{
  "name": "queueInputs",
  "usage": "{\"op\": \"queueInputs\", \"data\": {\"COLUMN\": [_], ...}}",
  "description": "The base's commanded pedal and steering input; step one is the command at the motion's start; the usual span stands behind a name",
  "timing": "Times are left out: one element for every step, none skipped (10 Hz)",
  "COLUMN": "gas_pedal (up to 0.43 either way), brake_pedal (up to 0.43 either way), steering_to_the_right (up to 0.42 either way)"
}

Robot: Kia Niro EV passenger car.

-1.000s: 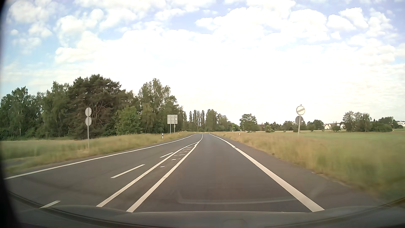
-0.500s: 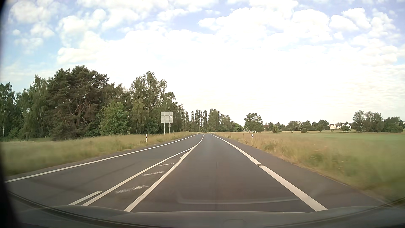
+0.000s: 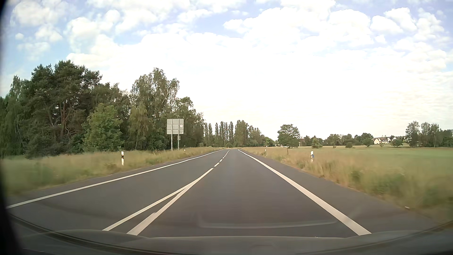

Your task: Follow the waypoints while adhering to traffic rules and regulations

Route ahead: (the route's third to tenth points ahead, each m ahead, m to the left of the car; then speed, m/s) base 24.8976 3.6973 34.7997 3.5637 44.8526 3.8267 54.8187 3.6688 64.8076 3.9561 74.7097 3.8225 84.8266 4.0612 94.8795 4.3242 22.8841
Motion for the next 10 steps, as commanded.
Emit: {"op": "queueInputs", "data": {"gas_pedal": [0.260, 0.260, 0.260, 0.260, 0.260, 0.260, 0.260, 0.260, 0.260, 0.260], "brake_pedal": [0.030, 0.030, 0.030, 0.030, 0.030, 0.030, 0.030, 0.030, 0.030, 0.030], "steering_to_the_right": [-0.003, -0.003, -0.003, -0.003, -0.003, -0.003, -0.003, -0.003, -0.003, -0.003]}}
